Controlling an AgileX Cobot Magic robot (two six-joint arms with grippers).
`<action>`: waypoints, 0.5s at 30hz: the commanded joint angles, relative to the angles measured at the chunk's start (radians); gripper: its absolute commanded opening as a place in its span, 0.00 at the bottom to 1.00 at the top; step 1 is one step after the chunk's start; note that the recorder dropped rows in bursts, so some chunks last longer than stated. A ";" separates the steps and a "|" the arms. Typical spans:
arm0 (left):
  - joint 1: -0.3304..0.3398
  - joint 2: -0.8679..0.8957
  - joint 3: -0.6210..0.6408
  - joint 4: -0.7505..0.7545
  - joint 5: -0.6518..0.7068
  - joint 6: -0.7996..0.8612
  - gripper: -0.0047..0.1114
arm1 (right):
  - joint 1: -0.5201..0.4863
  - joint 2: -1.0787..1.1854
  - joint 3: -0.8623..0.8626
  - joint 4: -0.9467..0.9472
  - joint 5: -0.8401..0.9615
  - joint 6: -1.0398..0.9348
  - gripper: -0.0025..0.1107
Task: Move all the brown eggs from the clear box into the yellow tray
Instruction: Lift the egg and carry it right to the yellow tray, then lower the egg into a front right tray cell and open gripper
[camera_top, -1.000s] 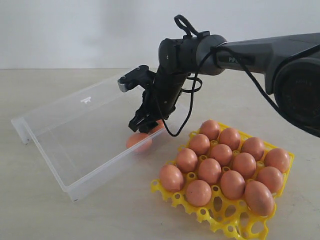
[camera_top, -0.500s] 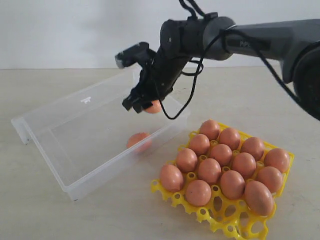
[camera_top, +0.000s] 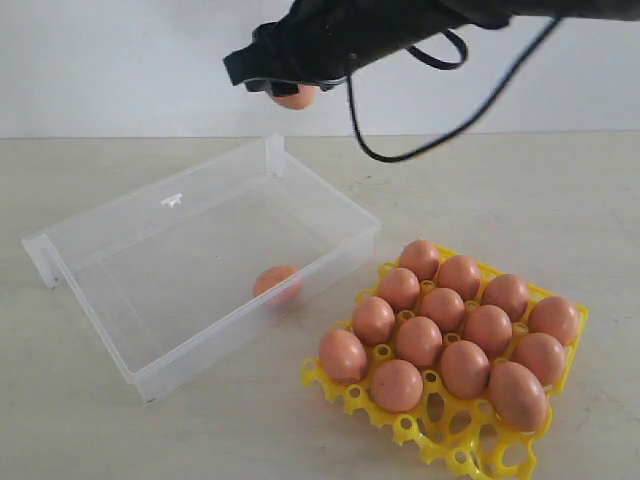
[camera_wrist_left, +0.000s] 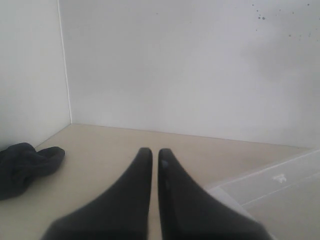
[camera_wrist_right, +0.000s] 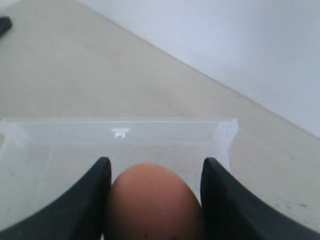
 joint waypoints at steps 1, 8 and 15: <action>-0.001 -0.004 -0.003 0.000 -0.007 0.002 0.08 | 0.028 -0.247 0.415 0.050 -0.409 -0.122 0.02; -0.001 -0.004 -0.003 0.000 -0.007 0.002 0.08 | 0.140 -0.534 1.061 0.020 -0.843 0.096 0.02; -0.001 -0.004 -0.003 0.000 -0.007 0.002 0.08 | 0.254 -0.552 1.337 -0.104 -1.031 0.405 0.02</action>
